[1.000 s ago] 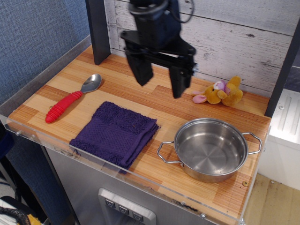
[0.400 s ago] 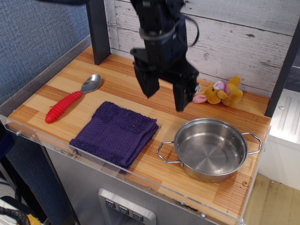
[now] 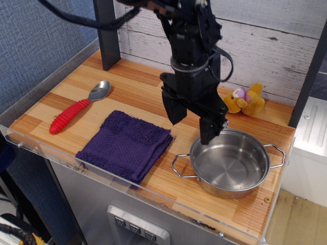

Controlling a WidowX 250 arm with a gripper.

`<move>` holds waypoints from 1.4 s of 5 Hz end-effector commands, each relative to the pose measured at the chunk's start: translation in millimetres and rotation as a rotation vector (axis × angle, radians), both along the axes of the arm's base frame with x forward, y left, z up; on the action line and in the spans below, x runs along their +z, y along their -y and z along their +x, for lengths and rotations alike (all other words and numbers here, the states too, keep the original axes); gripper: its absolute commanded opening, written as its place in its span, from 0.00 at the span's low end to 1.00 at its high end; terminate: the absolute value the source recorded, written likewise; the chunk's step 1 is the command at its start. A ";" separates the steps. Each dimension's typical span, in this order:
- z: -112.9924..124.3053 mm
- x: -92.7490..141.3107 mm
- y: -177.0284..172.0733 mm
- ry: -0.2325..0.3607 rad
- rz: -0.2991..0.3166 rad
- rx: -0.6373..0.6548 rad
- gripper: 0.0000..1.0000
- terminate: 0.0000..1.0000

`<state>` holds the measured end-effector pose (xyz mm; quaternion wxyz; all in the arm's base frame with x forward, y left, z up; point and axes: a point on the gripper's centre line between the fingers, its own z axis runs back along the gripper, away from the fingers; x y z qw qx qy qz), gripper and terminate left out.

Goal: Move the pot to the left of the stuffed animal.

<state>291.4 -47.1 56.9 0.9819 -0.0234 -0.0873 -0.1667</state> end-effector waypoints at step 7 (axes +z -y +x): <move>10.9 -24.4 20.4 0.026 0.036 0.019 0.00 0.00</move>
